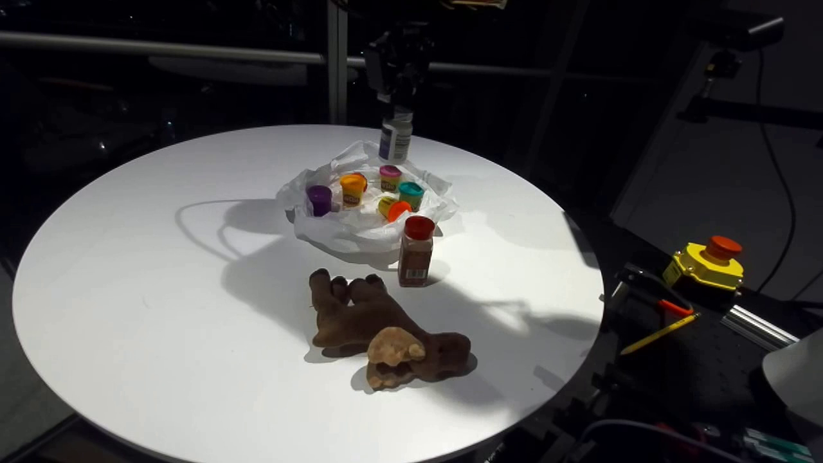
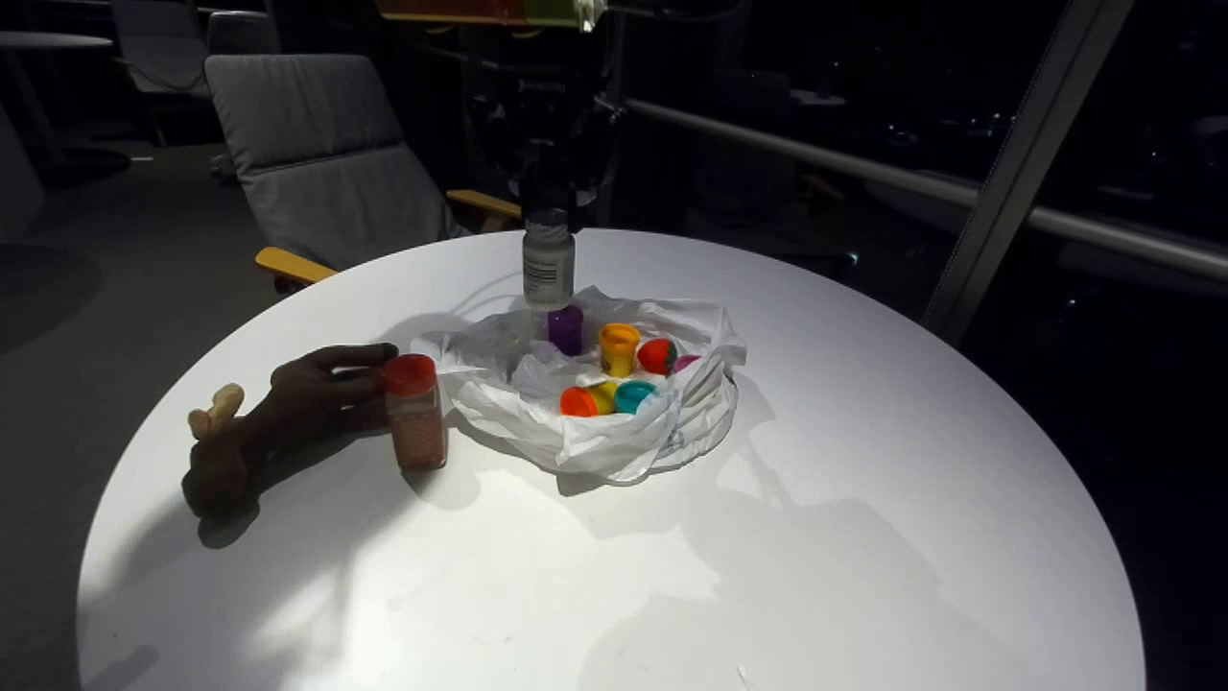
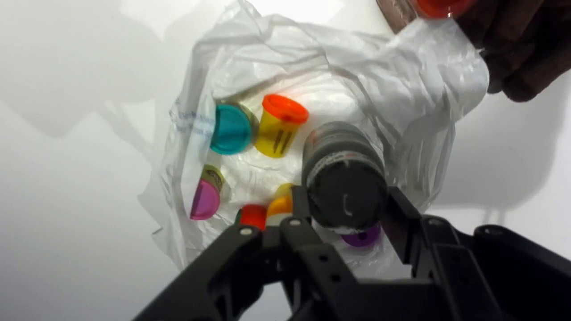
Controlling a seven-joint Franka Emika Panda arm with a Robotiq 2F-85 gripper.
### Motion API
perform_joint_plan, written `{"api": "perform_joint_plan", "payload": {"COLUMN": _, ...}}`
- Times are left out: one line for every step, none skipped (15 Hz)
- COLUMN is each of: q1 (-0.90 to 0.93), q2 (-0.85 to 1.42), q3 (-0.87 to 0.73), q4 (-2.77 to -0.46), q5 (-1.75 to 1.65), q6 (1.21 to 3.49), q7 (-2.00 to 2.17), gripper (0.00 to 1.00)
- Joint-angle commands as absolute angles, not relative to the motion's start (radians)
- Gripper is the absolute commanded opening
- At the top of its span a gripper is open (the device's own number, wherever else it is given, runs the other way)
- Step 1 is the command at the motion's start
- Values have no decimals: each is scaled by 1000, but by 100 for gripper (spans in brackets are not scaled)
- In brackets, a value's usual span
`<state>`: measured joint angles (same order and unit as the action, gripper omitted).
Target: Pick up the objects from the plastic bag and them on the table.
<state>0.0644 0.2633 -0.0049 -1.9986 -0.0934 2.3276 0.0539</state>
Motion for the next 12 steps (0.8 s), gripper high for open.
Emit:
{"api": "perform_joint_plan", "payload": {"q1": 9, "q2": 57, "q3": -20, "q4": -2249, "q5": -65, "q6": 2391, "q7": 11, "gripper": 19}}
{"api": "perform_joint_plan", "payload": {"q1": -13, "q2": 25, "q3": -35, "q4": -2305, "q5": -63, "q6": 2409, "q7": 4, "gripper": 19}}
{"api": "perform_joint_plan", "payload": {"q1": -31, "q2": 11, "q3": -50, "q4": -2339, "q5": -66, "q6": 2429, "q7": -4, "gripper": 19}}
{"api": "perform_joint_plan", "payload": {"q1": -50, "q2": 12, "q3": -69, "q4": -2366, "q5": -75, "q6": 2462, "q7": -14, "gripper": 19}}
{"api": "perform_joint_plan", "payload": {"q1": -71, "q2": 20, "q3": -86, "q4": -2390, "q5": -69, "q6": 2499, "q7": -41, "gripper": 19}}
{"api": "perform_joint_plan", "payload": {"q1": -90, "q2": 38, "q3": -101, "q4": -2406, "q5": -50, "q6": 2537, "q7": -82, "gripper": 19}}
{"api": "perform_joint_plan", "payload": {"q1": -106, "q2": 57, "q3": -112, "q4": -2420, "q5": -32, "q6": 2577, "q7": -121, "gripper": 19}}
{"api": "perform_joint_plan", "payload": {"q1": -120, "q2": 74, "q3": -117, "q4": -2434, "q5": -1, "q6": 2619, "q7": -166, "gripper": 19}}
{"api": "perform_joint_plan", "payload": {"q1": -132, "q2": 88, "q3": -118, "q4": -2443, "q5": 34, "q6": 2653, "q7": -205, "gripper": 19}}
{"api": "perform_joint_plan", "payload": {"q1": -144, "q2": 114, "q3": -119, "q4": -2442, "q5": 54, "q6": 2679, "q7": -234, "gripper": 19}}
{"api": "perform_joint_plan", "payload": {"q1": -154, "q2": 132, "q3": -115, "q4": -2441, "q5": 75, "q6": 2691, "q7": -262, "gripper": 19}}
{"api": "perform_joint_plan", "payload": {"q1": -159, "q2": 145, "q3": -110, "q4": -2443, "q5": 82, "q6": 2696, "q7": -277, "gripper": 19}}
